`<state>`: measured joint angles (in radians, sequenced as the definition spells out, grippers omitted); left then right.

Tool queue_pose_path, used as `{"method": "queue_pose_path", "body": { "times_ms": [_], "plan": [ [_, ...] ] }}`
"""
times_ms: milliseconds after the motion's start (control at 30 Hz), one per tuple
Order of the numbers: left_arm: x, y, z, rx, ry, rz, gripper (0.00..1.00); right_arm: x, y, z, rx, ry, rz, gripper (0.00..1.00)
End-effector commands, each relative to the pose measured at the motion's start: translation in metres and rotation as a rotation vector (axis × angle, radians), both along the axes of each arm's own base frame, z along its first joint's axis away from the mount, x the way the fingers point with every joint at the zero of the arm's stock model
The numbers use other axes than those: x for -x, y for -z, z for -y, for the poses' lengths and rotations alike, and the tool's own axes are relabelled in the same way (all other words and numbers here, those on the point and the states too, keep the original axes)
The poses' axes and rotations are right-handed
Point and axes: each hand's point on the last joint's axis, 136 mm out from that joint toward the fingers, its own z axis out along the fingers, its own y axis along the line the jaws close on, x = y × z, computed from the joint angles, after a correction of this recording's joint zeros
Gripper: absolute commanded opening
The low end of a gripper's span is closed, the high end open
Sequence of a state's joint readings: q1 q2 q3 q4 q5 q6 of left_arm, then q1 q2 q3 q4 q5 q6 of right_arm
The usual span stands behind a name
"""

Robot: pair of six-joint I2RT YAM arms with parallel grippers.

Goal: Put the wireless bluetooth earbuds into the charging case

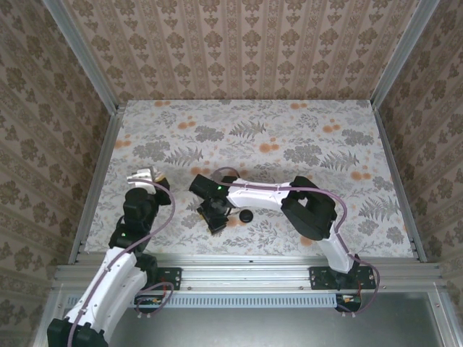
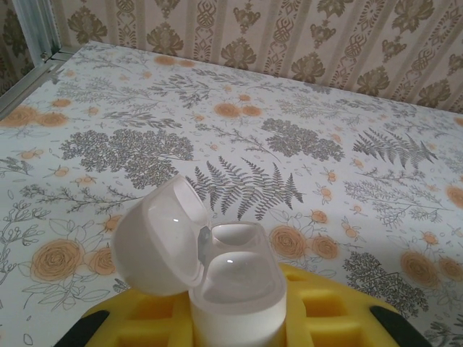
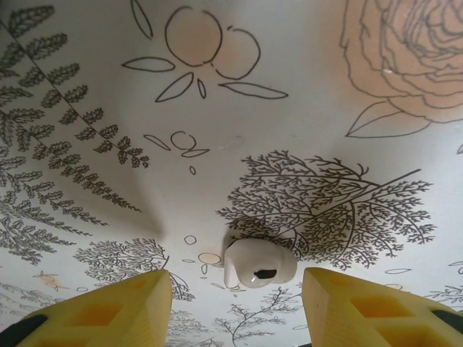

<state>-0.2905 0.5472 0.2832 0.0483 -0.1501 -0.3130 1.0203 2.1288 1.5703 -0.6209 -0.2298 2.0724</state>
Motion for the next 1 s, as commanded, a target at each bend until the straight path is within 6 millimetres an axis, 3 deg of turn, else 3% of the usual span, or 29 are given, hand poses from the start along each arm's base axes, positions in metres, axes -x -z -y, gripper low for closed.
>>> {"method": "queue_pose_path", "body": {
  "times_ms": [0, 400, 600, 733, 967],
  "plan": [
    [0.002, 0.005, -0.002, 0.018, -0.002, -0.011, 0.10, -0.001, 0.008, 0.008, 0.074, 0.237, -0.092, 0.50],
    [0.001, 0.008, -0.006, 0.035, -0.002, -0.013, 0.10, 0.001, 0.019, 0.016, 0.120, 0.253, -0.106, 0.45],
    [0.000, 0.007, -0.007, 0.043, -0.002, -0.011, 0.10, 0.004, 0.022, 0.022, 0.137, 0.257, -0.107, 0.29],
    [0.000, 0.006, -0.008, 0.046, -0.002, -0.010, 0.10, 0.004, 0.023, 0.023, 0.136, 0.256, -0.104, 0.25],
    [0.000, 0.006, -0.006, 0.054, 0.011, -0.009, 0.10, -0.012, 0.012, 0.021, 0.105, 0.206, -0.012, 0.24]
  ]
}}
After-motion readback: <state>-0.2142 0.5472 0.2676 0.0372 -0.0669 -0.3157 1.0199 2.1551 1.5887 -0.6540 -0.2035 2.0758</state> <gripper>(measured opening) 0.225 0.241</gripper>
